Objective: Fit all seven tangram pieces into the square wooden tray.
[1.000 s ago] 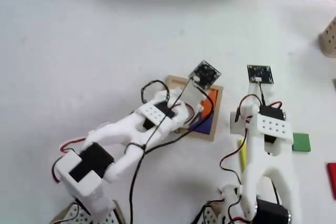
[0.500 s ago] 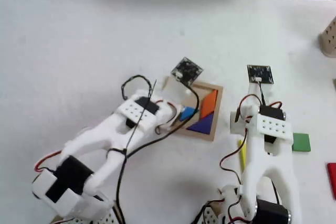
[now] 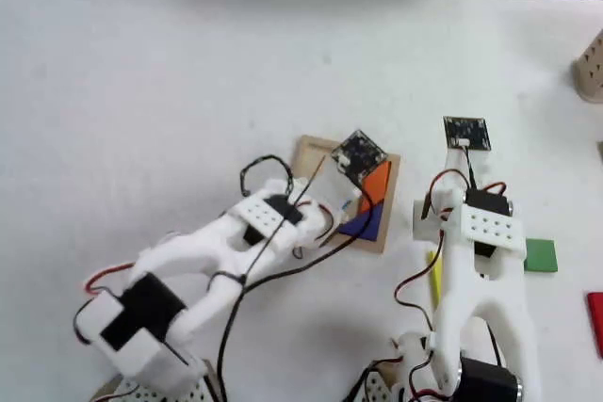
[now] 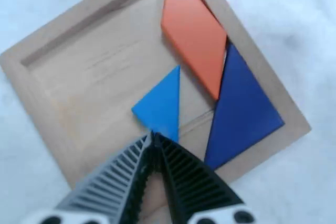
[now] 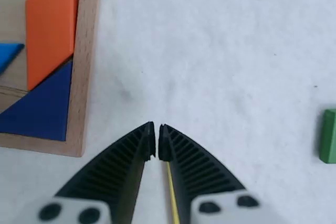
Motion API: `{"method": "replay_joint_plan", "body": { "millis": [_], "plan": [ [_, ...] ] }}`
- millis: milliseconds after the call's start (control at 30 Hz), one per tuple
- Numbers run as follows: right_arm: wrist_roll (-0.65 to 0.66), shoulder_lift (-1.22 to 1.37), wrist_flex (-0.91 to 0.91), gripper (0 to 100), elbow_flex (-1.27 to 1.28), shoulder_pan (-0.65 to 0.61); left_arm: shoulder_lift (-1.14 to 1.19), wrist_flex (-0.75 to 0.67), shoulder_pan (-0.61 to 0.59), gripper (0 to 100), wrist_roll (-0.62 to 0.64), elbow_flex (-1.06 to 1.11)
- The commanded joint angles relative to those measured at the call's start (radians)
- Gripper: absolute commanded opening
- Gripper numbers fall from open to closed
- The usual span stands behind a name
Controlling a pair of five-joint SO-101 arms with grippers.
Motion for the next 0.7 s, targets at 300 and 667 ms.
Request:
{"method": "replay_joint_plan", "body": {
  "millis": [300,667],
  "plan": [
    [-0.008,-0.025,-0.016,2.2,-0.009,-0.013,0.094,0.072,0.061,2,-0.029,-0.169],
    [-0.008,-0.025,-0.016,2.2,-0.009,-0.013,0.093,-0.018,0.136,2,0.066,-0.163]
  ]
}}
